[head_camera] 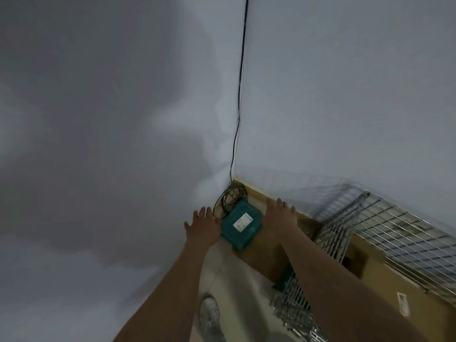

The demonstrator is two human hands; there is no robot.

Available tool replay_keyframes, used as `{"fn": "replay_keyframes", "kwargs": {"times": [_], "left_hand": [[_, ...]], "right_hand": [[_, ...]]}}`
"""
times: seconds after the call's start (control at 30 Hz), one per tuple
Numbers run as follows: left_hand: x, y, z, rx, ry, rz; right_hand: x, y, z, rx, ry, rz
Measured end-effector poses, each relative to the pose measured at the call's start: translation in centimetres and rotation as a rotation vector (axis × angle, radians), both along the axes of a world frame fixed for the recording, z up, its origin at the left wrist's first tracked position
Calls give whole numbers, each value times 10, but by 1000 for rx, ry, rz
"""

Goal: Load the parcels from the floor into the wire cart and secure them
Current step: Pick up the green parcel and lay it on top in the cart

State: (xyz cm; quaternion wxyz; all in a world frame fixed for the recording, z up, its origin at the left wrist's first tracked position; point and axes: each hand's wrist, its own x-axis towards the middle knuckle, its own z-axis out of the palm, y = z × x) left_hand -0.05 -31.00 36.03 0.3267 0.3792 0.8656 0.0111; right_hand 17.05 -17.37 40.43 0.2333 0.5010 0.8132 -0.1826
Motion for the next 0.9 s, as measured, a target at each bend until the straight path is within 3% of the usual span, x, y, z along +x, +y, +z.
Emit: {"fn": "replay_keyframes", "kwargs": {"times": [0.23, 0.4, 0.7, 0.9], "left_hand": [[-31, 51, -79, -63, -94, -119], [-33, 102, -168, -63, -141, -141], [-54, 159, -431, -83, -272, -109], [-57, 211, -529, -57, -295, -95]], "right_hand": [[-11, 17, -84, -67, -39, -158], [-6, 36, -162, -156, -95, -168], [9, 74, -397, -362, -96, -390], [2, 101, -542, -527, 28, -626]]}}
